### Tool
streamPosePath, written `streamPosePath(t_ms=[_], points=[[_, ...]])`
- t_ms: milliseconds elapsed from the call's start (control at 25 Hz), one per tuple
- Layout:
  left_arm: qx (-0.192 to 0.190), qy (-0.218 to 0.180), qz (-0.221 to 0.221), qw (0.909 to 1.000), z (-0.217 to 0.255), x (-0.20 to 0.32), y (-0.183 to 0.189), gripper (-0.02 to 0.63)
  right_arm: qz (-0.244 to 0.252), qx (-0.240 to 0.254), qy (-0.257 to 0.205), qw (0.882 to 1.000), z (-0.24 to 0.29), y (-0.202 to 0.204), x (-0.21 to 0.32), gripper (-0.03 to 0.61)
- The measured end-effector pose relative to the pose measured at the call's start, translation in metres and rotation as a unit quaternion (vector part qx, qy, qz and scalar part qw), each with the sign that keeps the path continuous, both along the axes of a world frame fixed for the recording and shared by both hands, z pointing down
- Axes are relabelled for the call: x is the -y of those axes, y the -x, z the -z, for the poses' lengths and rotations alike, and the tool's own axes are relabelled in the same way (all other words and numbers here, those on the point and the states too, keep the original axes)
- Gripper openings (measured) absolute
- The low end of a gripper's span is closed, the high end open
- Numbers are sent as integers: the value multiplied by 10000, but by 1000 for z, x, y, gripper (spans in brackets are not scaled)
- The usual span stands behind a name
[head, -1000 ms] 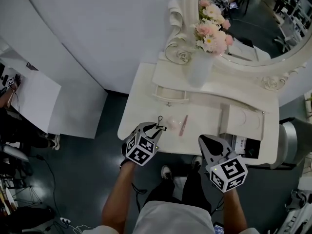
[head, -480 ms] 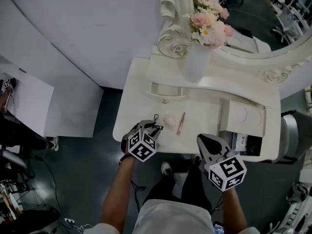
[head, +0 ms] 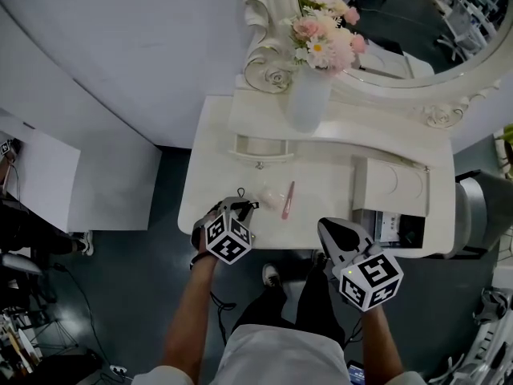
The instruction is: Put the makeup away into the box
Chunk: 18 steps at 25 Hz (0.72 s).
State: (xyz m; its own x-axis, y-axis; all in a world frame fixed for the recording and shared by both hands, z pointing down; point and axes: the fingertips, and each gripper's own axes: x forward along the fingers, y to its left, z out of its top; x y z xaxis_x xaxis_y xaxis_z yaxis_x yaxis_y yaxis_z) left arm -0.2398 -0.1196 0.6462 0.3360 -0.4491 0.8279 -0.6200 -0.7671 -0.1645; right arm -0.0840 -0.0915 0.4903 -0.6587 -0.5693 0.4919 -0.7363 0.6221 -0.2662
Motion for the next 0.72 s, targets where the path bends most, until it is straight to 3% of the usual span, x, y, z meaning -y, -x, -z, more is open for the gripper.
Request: streamPosePath(t_ms=[320,720], points=[[-62,-4,41,10000,17,-10,-1,41,-213,-26,-100,9997,10,-11,-3,0],[-396,-495,151,9979,87,-15,-26,40,-507,-149,-387,9979,37,-50,-14,0]])
